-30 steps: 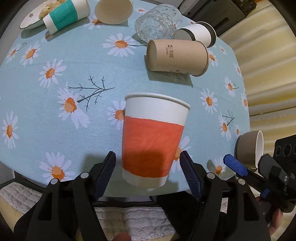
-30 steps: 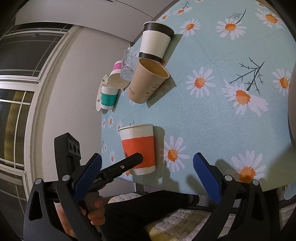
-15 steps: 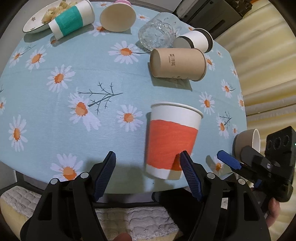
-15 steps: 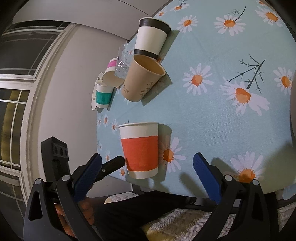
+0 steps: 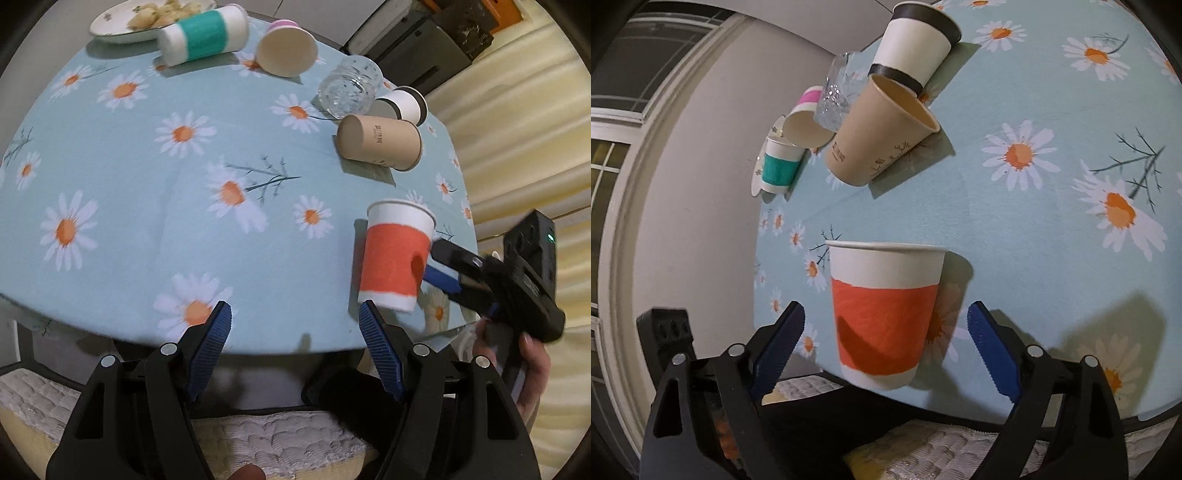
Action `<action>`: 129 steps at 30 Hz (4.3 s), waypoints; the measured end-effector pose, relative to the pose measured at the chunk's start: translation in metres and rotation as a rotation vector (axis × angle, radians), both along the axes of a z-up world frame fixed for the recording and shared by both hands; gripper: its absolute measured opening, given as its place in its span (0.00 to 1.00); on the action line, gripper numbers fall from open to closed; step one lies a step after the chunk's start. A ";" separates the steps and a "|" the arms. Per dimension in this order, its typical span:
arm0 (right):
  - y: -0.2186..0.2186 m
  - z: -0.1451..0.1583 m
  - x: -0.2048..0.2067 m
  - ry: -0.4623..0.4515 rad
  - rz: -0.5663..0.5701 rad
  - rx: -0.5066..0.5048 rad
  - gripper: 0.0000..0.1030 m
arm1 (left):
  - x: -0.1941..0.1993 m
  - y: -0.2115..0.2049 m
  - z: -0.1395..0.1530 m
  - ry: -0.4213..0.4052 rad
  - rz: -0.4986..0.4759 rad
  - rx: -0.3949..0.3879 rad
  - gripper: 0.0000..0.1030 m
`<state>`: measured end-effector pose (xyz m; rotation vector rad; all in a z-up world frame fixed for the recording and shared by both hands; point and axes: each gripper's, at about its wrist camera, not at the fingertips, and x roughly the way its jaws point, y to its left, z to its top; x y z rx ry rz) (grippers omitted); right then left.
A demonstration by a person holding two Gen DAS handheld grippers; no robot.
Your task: Flip cup upright
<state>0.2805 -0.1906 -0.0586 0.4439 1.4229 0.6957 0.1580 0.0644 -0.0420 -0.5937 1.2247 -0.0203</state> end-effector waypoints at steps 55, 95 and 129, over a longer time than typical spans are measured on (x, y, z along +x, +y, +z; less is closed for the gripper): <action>0.067 0.033 -0.120 -1.029 -0.239 -0.211 0.62 | -0.068 0.044 0.012 -0.451 0.027 -0.244 0.68; 0.089 -0.003 -0.141 -1.075 -0.192 -0.337 0.78 | -0.064 0.063 -0.002 -0.419 0.093 -0.249 0.68; -0.034 0.099 -0.226 -1.079 -0.184 -0.172 0.95 | -0.127 0.009 0.045 -0.664 -0.023 0.134 0.91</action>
